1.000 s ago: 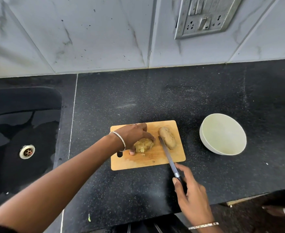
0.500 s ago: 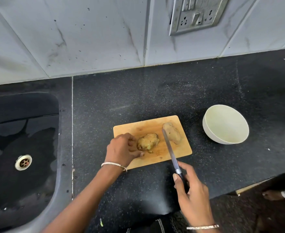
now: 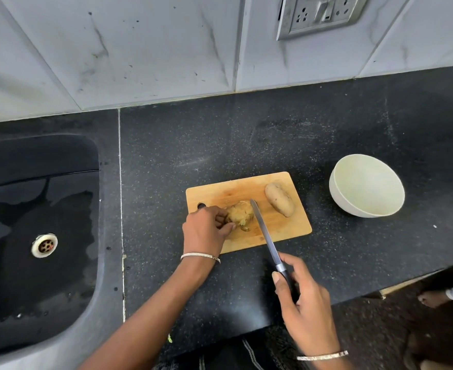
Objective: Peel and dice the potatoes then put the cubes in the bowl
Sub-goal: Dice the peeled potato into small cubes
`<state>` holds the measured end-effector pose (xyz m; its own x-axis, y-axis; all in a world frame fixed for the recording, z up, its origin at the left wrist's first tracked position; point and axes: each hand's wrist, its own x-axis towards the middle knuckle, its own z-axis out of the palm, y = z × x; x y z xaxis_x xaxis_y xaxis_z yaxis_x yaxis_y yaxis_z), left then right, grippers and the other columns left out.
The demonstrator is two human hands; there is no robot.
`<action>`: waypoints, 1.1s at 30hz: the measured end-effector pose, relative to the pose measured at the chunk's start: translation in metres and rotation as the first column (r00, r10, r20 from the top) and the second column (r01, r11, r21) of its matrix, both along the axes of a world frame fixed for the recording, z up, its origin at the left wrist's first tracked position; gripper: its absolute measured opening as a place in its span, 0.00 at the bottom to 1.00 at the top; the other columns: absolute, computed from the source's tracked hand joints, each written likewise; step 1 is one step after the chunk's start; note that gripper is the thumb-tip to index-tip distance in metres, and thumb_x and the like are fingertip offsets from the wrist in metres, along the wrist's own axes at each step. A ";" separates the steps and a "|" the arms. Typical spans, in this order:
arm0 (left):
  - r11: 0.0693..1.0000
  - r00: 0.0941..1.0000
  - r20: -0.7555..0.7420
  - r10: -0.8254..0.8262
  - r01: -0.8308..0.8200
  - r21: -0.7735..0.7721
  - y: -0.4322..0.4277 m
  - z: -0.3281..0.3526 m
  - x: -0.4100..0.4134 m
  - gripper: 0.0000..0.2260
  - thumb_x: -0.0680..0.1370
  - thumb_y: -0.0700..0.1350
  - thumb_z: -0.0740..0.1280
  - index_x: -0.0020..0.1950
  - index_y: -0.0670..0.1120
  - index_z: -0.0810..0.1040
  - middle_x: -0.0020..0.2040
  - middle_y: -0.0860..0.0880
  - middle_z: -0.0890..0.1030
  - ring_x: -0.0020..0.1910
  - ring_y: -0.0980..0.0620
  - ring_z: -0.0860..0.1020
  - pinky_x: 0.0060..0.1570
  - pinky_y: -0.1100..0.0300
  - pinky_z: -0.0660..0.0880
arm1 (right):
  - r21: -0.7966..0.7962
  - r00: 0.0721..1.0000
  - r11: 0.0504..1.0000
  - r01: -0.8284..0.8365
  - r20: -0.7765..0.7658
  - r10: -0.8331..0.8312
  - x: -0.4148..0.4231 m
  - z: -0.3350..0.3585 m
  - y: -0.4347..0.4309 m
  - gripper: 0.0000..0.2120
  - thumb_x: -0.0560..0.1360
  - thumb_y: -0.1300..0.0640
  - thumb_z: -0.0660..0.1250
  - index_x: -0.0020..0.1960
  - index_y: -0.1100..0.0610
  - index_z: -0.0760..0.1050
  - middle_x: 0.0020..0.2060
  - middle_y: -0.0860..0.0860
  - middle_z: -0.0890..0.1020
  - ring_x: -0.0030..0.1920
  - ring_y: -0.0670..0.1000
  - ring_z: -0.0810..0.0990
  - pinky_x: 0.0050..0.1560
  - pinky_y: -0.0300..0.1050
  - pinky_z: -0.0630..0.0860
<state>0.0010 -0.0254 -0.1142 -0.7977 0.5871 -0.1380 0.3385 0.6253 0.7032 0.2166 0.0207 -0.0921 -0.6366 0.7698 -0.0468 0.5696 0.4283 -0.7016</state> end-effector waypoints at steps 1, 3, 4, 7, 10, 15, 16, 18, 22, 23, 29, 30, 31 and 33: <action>1.000 1.000 0.005 0.006 -0.006 0.002 0.000 0.000 0.001 0.11 0.68 0.48 0.78 0.48 0.49 0.84 0.39 0.55 0.83 0.39 0.57 0.81 0.47 0.56 0.80 | 0.001 1.000 1.000 -0.003 -0.006 0.003 0.000 0.000 0.000 0.15 0.77 0.57 0.68 0.61 0.43 0.74 0.29 0.45 0.76 0.26 0.46 0.71 0.26 0.30 0.60; 1.000 1.000 0.024 0.020 -0.020 0.019 -0.001 0.000 0.002 0.11 0.68 0.47 0.78 0.49 0.49 0.84 0.39 0.55 0.83 0.39 0.57 0.81 0.47 0.56 0.80 | 0.008 1.000 1.000 -0.014 -0.011 0.015 0.000 0.001 0.000 0.15 0.77 0.57 0.68 0.61 0.44 0.74 0.28 0.45 0.73 0.25 0.46 0.70 0.26 0.30 0.60; 0.999 0.999 0.038 0.028 -0.030 0.029 -0.002 0.000 0.003 0.11 0.68 0.46 0.78 0.49 0.49 0.84 0.39 0.55 0.83 0.39 0.57 0.81 0.48 0.56 0.80 | 0.013 1.000 1.000 -0.026 -0.011 0.026 -0.001 0.001 0.001 0.14 0.77 0.57 0.68 0.61 0.44 0.74 0.27 0.45 0.72 0.25 0.46 0.70 0.26 0.30 0.59; 0.998 0.997 0.063 0.043 -0.046 0.045 -0.002 -0.001 0.004 0.10 0.68 0.44 0.78 0.48 0.49 0.84 0.37 0.55 0.83 0.39 0.57 0.81 0.48 0.55 0.80 | 0.003 0.997 0.997 -0.071 -0.013 0.071 -0.005 0.002 0.003 0.13 0.78 0.55 0.67 0.61 0.43 0.74 0.27 0.45 0.71 0.25 0.45 0.69 0.26 0.31 0.59; 0.997 0.996 0.073 0.048 -0.052 0.054 0.000 0.000 0.005 0.10 0.68 0.43 0.77 0.47 0.49 0.84 0.37 0.55 0.83 0.38 0.56 0.81 0.48 0.54 0.80 | -0.001 0.993 0.993 -0.117 0.007 0.117 -0.011 0.000 0.006 0.12 0.79 0.54 0.66 0.61 0.43 0.73 0.28 0.45 0.72 0.26 0.46 0.70 0.26 0.32 0.60; 0.997 0.996 0.081 0.038 -0.044 0.067 0.003 -0.003 0.005 0.10 0.68 0.42 0.76 0.48 0.49 0.84 0.38 0.55 0.83 0.38 0.58 0.81 0.48 0.56 0.81 | 0.003 0.993 0.994 -0.113 0.018 0.113 -0.021 0.000 0.007 0.12 0.79 0.53 0.66 0.61 0.45 0.74 0.28 0.42 0.72 0.27 0.44 0.72 0.26 0.31 0.60; 0.996 0.996 0.085 0.035 -0.042 0.074 0.005 -0.003 0.005 0.10 0.68 0.42 0.76 0.48 0.49 0.84 0.38 0.55 0.83 0.39 0.58 0.81 0.48 0.56 0.81 | 0.003 0.994 0.994 -0.105 0.018 0.105 -0.022 -0.001 0.008 0.12 0.79 0.54 0.66 0.61 0.45 0.74 0.28 0.41 0.73 0.27 0.43 0.72 0.27 0.30 0.60; 0.995 0.995 0.094 0.023 -0.032 0.090 0.010 -0.003 0.004 0.10 0.68 0.41 0.76 0.49 0.48 0.84 0.39 0.54 0.83 0.39 0.57 0.81 0.48 0.56 0.81 | 0.009 0.996 0.996 -0.090 0.027 0.090 -0.023 -0.002 0.011 0.12 0.79 0.53 0.67 0.61 0.45 0.74 0.29 0.42 0.73 0.27 0.43 0.72 0.27 0.30 0.61; 0.995 0.995 0.098 -0.032 0.022 0.094 0.017 0.000 -0.001 0.10 0.68 0.39 0.76 0.48 0.45 0.84 0.39 0.52 0.83 0.39 0.56 0.81 0.47 0.59 0.80 | 0.011 0.998 0.998 -0.063 0.028 0.063 -0.022 -0.003 0.015 0.12 0.78 0.53 0.66 0.61 0.44 0.74 0.28 0.47 0.75 0.25 0.44 0.71 0.26 0.32 0.60; 0.995 0.994 0.103 -0.047 0.038 0.094 0.017 0.000 -0.003 0.10 0.68 0.39 0.76 0.48 0.45 0.84 0.39 0.52 0.83 0.39 0.56 0.81 0.47 0.60 0.80 | 0.009 0.998 0.998 -0.057 0.022 0.057 -0.022 -0.003 0.015 0.12 0.78 0.53 0.66 0.61 0.44 0.74 0.28 0.47 0.75 0.25 0.44 0.71 0.26 0.32 0.59; 0.994 0.995 0.038 -0.090 0.087 0.068 0.018 0.004 -0.009 0.14 0.66 0.49 0.79 0.50 0.51 0.82 0.45 0.55 0.79 0.36 0.61 0.78 0.38 0.78 0.70 | 0.016 0.999 0.999 -0.044 -0.004 0.044 -0.021 -0.001 0.016 0.12 0.78 0.55 0.67 0.60 0.46 0.74 0.28 0.46 0.73 0.24 0.45 0.69 0.25 0.31 0.58; 0.995 0.996 0.024 -0.089 0.088 0.056 0.018 0.005 -0.009 0.13 0.67 0.49 0.79 0.49 0.51 0.83 0.45 0.55 0.79 0.36 0.61 0.78 0.36 0.78 0.69 | 0.016 0.999 0.999 -0.041 -0.005 0.041 -0.021 -0.001 0.015 0.12 0.78 0.55 0.67 0.60 0.46 0.75 0.28 0.45 0.73 0.24 0.45 0.70 0.25 0.31 0.59; 0.995 0.996 0.019 -0.088 0.087 0.048 0.019 0.005 -0.009 0.13 0.67 0.49 0.78 0.49 0.51 0.83 0.45 0.55 0.80 0.37 0.60 0.78 0.35 0.78 0.68 | 0.015 0.999 0.999 -0.037 -0.006 0.037 -0.021 -0.001 0.014 0.12 0.78 0.55 0.67 0.60 0.46 0.75 0.27 0.45 0.72 0.24 0.45 0.70 0.25 0.31 0.59; 0.994 0.995 0.025 -0.098 0.097 0.043 0.020 0.005 -0.010 0.12 0.68 0.48 0.78 0.49 0.49 0.84 0.44 0.54 0.82 0.37 0.59 0.79 0.36 0.77 0.69 | 0.013 0.999 0.999 -0.032 -0.004 0.032 -0.021 -0.001 0.014 0.12 0.78 0.56 0.68 0.60 0.46 0.75 0.26 0.43 0.70 0.23 0.45 0.69 0.25 0.31 0.58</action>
<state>-0.0095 -0.0053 -0.1090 -0.7327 0.6675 -0.1326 0.3770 0.5603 0.7375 0.1955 0.0343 -0.0930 -0.6613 0.7493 -0.0343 0.5524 0.4555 -0.6981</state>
